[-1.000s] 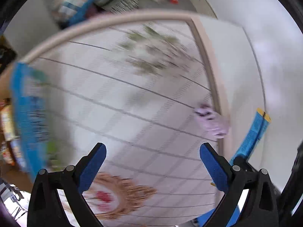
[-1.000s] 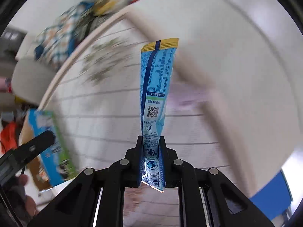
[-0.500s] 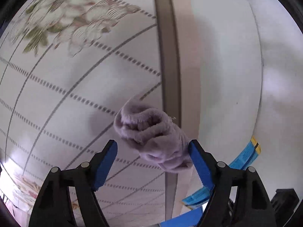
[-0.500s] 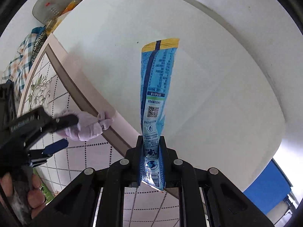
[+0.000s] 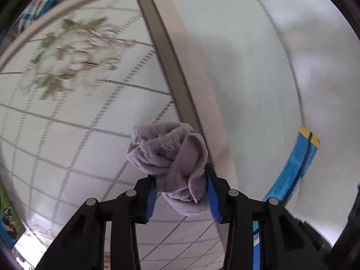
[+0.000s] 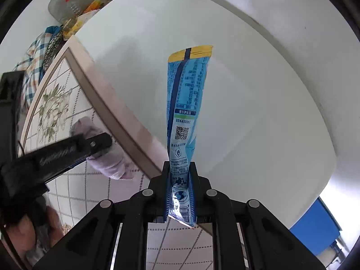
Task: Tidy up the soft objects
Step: 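Grasp the lilac cloth with the left tool while the right tool holds the blue stick pack, then carry the cloth and stick pack into the box and open both tools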
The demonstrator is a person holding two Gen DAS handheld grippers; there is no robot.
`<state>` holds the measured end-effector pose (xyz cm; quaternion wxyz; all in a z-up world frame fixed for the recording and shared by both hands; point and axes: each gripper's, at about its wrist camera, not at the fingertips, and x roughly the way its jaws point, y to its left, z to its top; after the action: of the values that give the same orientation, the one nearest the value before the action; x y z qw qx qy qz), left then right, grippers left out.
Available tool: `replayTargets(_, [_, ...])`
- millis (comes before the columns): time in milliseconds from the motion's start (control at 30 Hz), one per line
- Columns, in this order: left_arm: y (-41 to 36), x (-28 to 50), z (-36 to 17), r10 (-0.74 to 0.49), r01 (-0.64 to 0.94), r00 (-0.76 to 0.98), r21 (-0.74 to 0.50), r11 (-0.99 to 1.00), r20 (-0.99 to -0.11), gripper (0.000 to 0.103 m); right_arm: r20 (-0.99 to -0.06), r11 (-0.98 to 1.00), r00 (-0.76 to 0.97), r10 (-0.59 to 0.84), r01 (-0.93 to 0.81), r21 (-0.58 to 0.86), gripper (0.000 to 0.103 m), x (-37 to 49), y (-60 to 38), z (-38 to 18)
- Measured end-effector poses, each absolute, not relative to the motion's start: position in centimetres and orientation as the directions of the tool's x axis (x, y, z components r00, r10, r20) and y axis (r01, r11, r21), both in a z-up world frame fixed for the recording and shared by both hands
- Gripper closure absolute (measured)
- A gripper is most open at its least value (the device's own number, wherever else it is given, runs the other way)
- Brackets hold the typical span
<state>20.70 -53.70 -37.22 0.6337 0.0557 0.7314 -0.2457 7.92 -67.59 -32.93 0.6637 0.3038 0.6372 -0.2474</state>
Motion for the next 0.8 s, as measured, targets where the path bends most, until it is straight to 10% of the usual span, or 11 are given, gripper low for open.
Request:
replayTargets(533, [-25.4, 20.7, -20.9, -0.289, 0.269, 0.139, -0.244, 0.932, -0.947, 0.067, -0.949, 0.891, 0.188, 0.252, 0.338, 0.303, 0.088, 14.9, -46.1, -24.0])
replayTargets(800, [-12.1, 23.8, -22.6, -0.214, 0.118, 0.134, -0.198, 0.973, -0.968, 0.067, -0.933, 0.941, 0.193, 0.305, 0.094, 0.327, 0.088, 21.1, -28.9, -20.3])
